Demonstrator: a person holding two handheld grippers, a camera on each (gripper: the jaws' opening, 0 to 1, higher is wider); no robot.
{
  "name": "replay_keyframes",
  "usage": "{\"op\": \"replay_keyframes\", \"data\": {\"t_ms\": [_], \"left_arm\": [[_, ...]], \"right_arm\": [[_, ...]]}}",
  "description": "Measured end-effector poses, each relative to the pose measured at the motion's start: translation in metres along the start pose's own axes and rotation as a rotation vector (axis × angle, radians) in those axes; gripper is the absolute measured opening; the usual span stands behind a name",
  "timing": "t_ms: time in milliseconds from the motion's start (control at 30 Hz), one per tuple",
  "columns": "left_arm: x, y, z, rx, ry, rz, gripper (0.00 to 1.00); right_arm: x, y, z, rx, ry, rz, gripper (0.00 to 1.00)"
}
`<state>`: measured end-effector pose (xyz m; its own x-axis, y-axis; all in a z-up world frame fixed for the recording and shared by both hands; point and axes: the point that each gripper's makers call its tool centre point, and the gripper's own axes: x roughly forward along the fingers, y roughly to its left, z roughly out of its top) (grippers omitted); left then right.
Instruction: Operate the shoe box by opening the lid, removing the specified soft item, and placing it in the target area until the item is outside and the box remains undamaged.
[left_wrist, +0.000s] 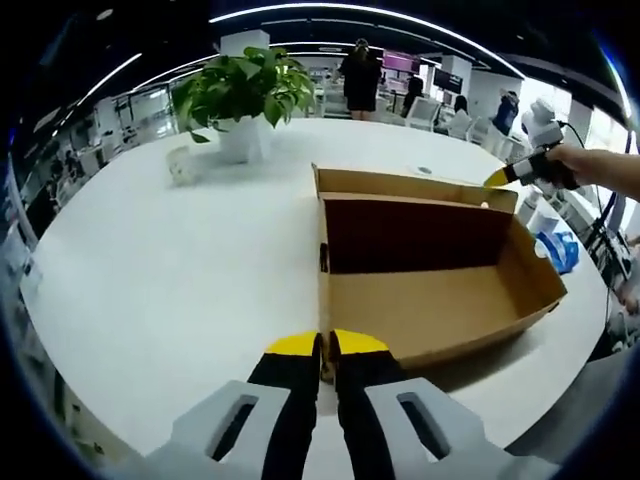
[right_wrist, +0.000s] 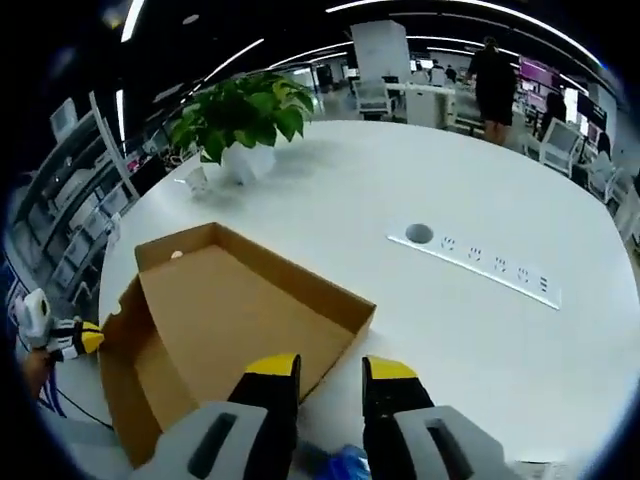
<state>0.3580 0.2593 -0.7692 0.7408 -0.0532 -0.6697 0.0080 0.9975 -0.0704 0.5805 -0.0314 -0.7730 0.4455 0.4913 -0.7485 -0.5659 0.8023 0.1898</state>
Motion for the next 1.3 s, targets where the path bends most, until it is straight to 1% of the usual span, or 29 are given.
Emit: {"op": "replay_keyframes", "data": {"t_ms": [133,200,400,600,733,900,1300], "left_arm": [[0.000,0.000,0.000,-0.001,0.000,0.000,0.02],[0.000,0.000,0.000,-0.005,0.000,-0.001,0.02],[0.001,0.000,0.001,-0.011,-0.001,-0.007,0.02],[0.001,-0.001,0.000,-0.025,0.000,-0.014,0.02],[0.001,-0.002,0.000,-0.031,0.000,-0.016,0.02],[0.001,-0.002,0.000,-0.040,0.000,-0.018,0.02],[-0.001,-0.003,0.000,-0.063,-0.002,-0.026,0.02]], "right_arm": [[0.007,0.004,-0.005,0.017,0.011,-0.001,0.17],[0.008,0.007,-0.005,0.029,0.005,0.001,0.12],[0.011,0.001,0.000,0.021,-0.006,-0.027,0.09],[0.003,0.001,0.007,0.020,-0.045,-0.043,0.04],[-0.003,0.001,0.011,0.051,-0.066,-0.041,0.00],[-0.015,0.005,0.015,0.059,-0.091,-0.032,0.00],[-0.032,0.012,0.024,0.057,-0.146,-0.006,0.00]]}}
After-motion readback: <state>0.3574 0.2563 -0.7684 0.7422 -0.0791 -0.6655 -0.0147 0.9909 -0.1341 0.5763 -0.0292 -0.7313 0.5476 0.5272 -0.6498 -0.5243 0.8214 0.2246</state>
